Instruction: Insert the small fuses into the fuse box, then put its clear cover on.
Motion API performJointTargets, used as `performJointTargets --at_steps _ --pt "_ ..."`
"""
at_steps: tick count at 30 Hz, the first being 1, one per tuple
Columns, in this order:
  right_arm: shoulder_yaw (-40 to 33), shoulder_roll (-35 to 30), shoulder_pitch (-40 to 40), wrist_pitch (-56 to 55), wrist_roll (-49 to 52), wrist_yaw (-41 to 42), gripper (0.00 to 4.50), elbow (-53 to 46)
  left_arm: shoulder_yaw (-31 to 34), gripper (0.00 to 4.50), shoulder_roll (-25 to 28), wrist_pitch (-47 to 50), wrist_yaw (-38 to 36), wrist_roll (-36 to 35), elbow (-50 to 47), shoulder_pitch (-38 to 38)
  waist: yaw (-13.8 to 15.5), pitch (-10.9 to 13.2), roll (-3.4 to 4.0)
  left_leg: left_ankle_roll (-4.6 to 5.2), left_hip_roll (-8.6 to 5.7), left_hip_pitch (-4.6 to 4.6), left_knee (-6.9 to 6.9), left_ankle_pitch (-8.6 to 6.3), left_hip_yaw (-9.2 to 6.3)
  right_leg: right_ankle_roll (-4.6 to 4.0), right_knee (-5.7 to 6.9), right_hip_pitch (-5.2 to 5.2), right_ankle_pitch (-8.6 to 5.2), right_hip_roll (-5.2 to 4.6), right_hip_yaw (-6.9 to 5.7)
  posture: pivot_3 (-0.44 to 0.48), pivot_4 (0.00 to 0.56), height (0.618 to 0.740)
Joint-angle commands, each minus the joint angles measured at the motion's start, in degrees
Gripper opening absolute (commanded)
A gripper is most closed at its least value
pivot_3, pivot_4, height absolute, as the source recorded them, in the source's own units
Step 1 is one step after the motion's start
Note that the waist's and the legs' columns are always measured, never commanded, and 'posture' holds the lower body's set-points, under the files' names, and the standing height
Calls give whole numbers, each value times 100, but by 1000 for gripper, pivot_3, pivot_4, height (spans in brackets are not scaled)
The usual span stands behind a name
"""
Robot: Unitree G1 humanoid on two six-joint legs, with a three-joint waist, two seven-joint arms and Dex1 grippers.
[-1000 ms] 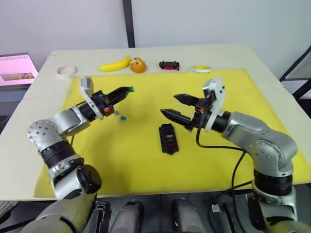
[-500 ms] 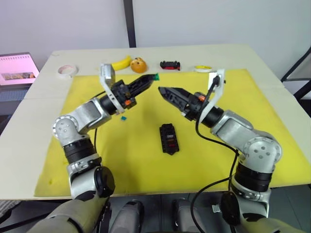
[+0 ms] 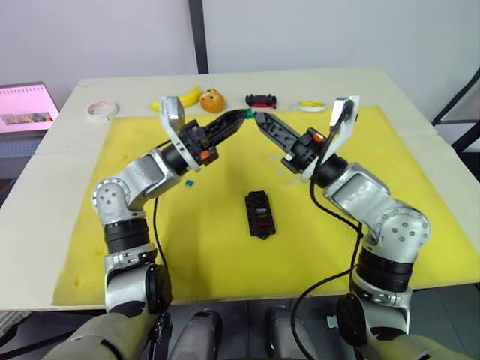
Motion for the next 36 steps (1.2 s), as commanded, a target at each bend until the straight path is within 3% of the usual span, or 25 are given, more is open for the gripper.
performJointTargets --at_steps 1,15,18,35,36 --pt "95 -51 -83 -171 228 -59 3249 -94 -167 0 87 -184 -19 -296 -215 8 0 0 0 0 0 0 0 0 0 0 0 0 0 0 0 0 150 740" --pt "415 -313 -56 -430 219 -8 3249 -128 -570 0 326 -597 -51 -514 -211 80 1 0 0 1 0 0 0 0 0 0 0 0 0 1 0 0 150 740" --pt "456 -344 -59 -466 232 -10 2498 -123 -625 0 348 -657 -84 -521 -177 73 1 0 0 1 0 0 0 0 0 0 0 0 0 1 0 0 150 740" --pt "534 -433 -117 -572 369 -77 2498 -77 -796 0 399 -767 -123 -617 -216 145 0 0 0 1 2 0 0 0 1 0 -2 0 0 3 0 0 150 740" --pt "544 -432 -116 -568 359 -78 2250 -75 -808 0 391 -778 -122 -615 -217 148 0 0 0 1 2 0 0 0 1 0 -2 1 0 3 0 0 150 740"
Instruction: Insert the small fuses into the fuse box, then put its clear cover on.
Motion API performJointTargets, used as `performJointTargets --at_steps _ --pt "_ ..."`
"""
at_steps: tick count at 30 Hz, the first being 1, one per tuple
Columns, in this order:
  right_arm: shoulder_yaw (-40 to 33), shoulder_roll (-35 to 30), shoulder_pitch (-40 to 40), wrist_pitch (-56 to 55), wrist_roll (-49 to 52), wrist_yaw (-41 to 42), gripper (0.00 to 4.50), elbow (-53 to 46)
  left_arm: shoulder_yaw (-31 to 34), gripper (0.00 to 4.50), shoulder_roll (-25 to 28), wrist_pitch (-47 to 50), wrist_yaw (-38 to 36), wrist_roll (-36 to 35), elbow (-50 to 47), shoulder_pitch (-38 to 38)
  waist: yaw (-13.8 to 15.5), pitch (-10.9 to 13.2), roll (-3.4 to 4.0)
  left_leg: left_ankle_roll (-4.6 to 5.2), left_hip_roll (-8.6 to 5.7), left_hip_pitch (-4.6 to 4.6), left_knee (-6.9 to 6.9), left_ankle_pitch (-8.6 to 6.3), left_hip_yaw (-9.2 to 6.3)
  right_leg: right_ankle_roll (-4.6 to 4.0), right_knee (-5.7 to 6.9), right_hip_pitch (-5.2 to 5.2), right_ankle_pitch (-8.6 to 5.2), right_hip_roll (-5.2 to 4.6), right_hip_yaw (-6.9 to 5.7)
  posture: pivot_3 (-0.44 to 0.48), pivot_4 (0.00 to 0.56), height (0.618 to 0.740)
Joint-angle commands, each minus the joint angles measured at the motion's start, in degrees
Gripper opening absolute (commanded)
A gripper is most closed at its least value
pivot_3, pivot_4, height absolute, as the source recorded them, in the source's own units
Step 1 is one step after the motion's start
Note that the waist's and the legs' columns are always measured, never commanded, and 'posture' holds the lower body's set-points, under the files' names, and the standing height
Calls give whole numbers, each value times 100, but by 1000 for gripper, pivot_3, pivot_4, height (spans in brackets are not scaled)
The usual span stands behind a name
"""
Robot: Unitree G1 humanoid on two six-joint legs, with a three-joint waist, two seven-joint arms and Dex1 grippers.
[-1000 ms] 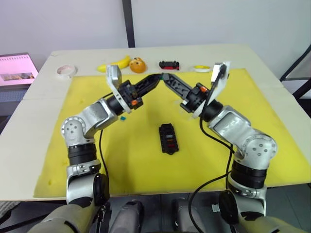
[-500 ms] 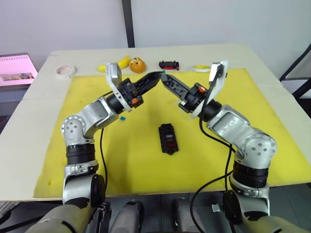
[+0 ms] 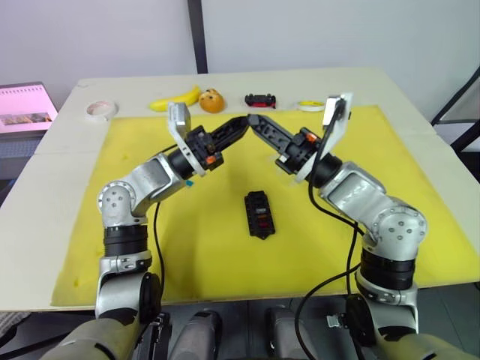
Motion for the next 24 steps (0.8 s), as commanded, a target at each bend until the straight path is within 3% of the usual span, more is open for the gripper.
performJointTargets --at_steps 1,5,6,16,19,24 --pt "23 -28 -110 -96 120 4 2001 -74 -20 0 29 -98 -61 -148 -162 -52 1 0 0 0 0 0 0 0 0 0 0 0 0 0 0 0 150 740" --pt "50 -7 -93 -105 110 -28 312 -72 -49 0 24 -139 -55 -158 -170 -46 1 0 0 0 0 0 0 0 0 0 0 0 0 0 0 0 150 740" --pt "50 -6 -90 -110 111 -34 74 -70 -55 0 32 -145 -53 -166 -170 -44 1 0 0 0 0 0 0 0 0 0 0 0 0 0 0 0 150 740" --pt "-3 -1 -110 -148 287 -56 74 -98 -188 0 191 -19 -112 -39 -135 -51 -1 0 0 0 0 0 0 0 0 0 0 0 0 0 0 0 150 740" --pt "-56 -75 -135 -120 478 -117 0 -105 -223 930 327 43 -192 -7 -116 -27 -1 0 0 0 0 0 0 0 0 0 0 0 0 0 0 0 150 740" --pt "-47 -858 -246 343 740 310 0 -48 -319 3500 993 503 -693 172 -173 -69 -5 0 1 0 0 -1 0 0 0 0 0 0 0 1 0 0 150 740"
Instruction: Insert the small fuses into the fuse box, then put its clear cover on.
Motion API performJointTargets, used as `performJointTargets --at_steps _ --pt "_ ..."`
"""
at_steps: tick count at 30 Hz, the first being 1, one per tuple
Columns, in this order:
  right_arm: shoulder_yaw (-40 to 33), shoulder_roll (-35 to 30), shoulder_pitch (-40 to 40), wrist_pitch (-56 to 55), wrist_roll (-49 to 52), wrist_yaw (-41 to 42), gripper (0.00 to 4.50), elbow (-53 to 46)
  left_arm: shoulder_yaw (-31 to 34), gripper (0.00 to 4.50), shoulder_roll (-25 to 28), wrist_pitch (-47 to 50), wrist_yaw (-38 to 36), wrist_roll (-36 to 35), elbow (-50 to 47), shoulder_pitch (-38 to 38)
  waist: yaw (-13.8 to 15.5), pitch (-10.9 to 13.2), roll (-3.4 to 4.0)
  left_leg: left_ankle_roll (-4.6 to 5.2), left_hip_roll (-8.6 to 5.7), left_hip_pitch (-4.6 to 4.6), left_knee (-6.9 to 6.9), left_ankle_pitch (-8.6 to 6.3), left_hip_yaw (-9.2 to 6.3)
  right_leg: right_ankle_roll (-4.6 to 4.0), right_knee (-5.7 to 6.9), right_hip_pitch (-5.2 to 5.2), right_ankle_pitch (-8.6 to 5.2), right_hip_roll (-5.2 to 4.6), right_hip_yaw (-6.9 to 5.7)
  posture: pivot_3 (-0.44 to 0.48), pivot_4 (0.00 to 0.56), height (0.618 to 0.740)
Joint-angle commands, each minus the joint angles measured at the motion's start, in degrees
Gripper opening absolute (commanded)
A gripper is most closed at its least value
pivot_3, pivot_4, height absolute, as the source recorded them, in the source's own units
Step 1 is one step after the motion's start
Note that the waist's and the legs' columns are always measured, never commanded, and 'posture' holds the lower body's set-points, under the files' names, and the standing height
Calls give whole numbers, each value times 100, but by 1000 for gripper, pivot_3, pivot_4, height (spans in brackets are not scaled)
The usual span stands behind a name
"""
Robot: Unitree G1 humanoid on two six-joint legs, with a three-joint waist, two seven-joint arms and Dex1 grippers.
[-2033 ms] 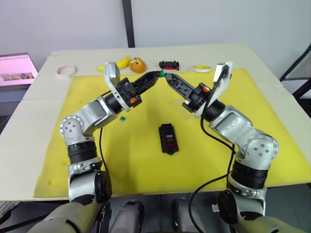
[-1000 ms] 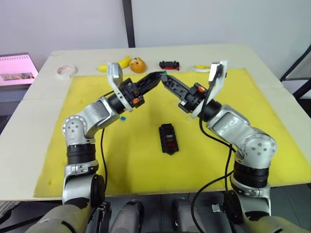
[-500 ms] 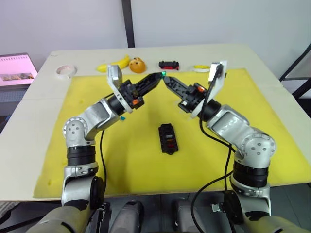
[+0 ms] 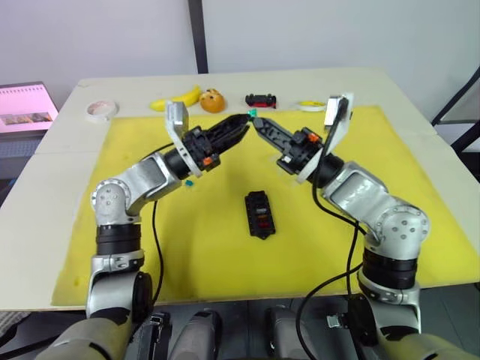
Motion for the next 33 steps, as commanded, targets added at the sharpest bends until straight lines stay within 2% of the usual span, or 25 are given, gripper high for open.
performJointTargets --at_steps 1,2,6,8,10,12,14,16,19,23,33 --pt "-46 -645 -268 336 236 472 0 -63 -117 4028 640 464 -683 321 -300 -63 -2 1 0 0 0 0 0 0 0 0 0 0 0 1 0 0 150 740" --pt "-39 -877 -327 457 235 653 0 5 -231 4453 931 609 -1026 597 -477 -41 -16 1 0 2 0 0 -2 0 0 0 -2 0 0 2 0 0 150 740" --pt "126 -1756 -570 858 -184 1717 0 217 -628 4453 1868 806 -2514 1569 -955 31 -26 3 5 5 3 1 -10 -2 4 -2 -6 0 -1 11 1 0 150 740" --pt "428 -2381 -790 923 -840 2667 0 298 -994 4453 2389 421 -3502 2404 -1206 5 -19 4 6 37 6 2 -8 -20 5 -3 -9 4 -2 14 0 0 150 740" --pt "896 -2977 -1058 814 -1655 3634 0 392 -1472 4453 2783 -338 -4392 3426 -1414 7 4 5 3 38 9 4 -8 -21 4 -3 -12 9 -2 13 0 0 150 740" --pt "1355 -3346 -1219 480 -2382 4459 0 434 -1826 4453 2923 -981 -4933 4174 -1452 32 4 26 16 38 4 -9 -1 -21 10 -2 -14 1 -1 12 0 0 150 740" --pt "2063 -3722 -1362 -248 -3468 5559 0 508 -2174 4453 2967 -1724 -5469 4943 -1423 114 7 26 16 39 1 -8 -2 -21 11 -2 -22 2 -1 14 -3 0 150 740" --pt "2738 -3917 -1468 -1019 -4515 6466 0 691 -2643 4453 3032 -2919 -5978 6009 -1544 400 -12 26 15 39 4 -8 -5 -21 12 -2 -27 2 -1 14 -6 0 150 740" --pt "3118 -3866 -1485 -1631 -5313 7120 0 953 -2918 4453 2940 -3895 -6295 6842 -1566 728 -30 30 13 33 9 -10 -6 -19 22 -2 -29 -5 -1 11 0 0 150 740" --pt "3285 -3691 -1463 -2170 -5991 7577 0 1177 -3034 4453 2746 -4435 -6410 7432 -1437 868 18 31 13 28 14 -60 20 -16 8 -1 -17 -41 0 4 -9 0 150 740" --pt "3267 -3144 -1396 -2295 -6863 7856 0 1478 -2996 4453 2298 -4736 -6435 7974 -1218 923 28 31 13 35 6 -75 63 -21 3 0 -8 -39 1 -2 -16 0 150 740"
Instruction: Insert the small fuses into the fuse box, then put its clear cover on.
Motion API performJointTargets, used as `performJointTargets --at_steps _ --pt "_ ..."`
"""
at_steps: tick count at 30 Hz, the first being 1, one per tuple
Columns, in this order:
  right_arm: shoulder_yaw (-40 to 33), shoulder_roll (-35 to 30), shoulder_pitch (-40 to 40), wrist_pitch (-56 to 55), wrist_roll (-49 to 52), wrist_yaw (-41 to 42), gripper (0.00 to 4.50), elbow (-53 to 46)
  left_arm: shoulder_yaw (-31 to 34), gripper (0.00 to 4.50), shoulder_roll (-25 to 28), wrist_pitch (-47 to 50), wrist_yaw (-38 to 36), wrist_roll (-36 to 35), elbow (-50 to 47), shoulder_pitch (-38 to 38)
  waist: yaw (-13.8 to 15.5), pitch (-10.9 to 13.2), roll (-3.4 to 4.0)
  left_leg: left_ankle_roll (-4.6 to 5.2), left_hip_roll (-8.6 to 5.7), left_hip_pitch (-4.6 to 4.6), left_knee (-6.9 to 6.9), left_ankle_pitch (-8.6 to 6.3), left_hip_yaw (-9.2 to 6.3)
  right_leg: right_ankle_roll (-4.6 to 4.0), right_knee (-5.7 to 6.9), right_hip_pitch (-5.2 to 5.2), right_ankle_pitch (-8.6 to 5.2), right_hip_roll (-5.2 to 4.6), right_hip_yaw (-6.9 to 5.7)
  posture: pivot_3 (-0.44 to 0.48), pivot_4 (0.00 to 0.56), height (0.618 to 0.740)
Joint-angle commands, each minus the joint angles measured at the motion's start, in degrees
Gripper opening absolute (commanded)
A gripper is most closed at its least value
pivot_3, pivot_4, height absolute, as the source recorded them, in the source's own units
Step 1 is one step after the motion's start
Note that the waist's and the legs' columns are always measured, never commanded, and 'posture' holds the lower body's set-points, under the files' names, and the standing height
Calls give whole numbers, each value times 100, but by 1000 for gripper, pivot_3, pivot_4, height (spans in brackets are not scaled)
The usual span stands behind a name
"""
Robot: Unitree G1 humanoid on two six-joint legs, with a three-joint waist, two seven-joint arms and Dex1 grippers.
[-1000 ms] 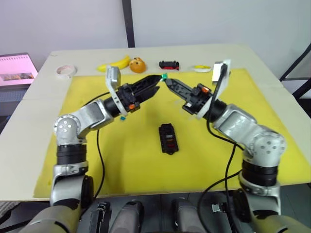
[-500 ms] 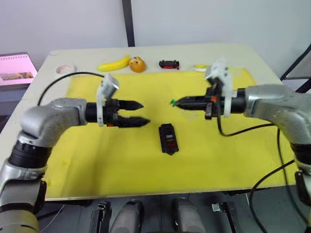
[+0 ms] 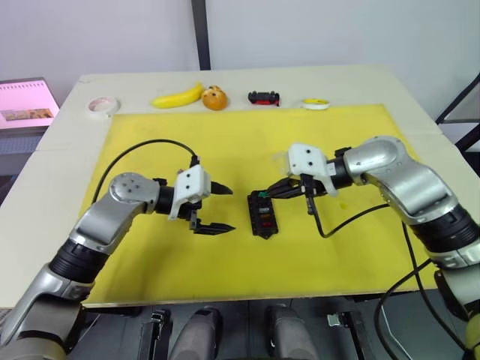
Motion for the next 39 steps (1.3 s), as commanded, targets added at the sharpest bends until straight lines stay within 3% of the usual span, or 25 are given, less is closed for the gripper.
performJointTargets --at_steps 1,10,39 --pt "-108 75 -2 -54 -218 117 0 -70 109 4453 -85 -189 -66 148 -39 2 1 0 0 0 0 0 1 0 0 0 1 0 0 0 0 0 150 740" --pt "-107 219 87 -172 -608 332 0 36 76 4453 -375 -359 -140 454 262 -123 -3 0 0 -1 -1 0 4 0 -2 0 3 2 0 0 -3 0 150 740" --pt "-135 463 74 -608 -1273 668 0 382 93 4453 -605 -296 -203 699 182 -207 -3 -1 1 -5 -3 1 13 3 -4 1 12 4 0 0 -5 0 150 740"
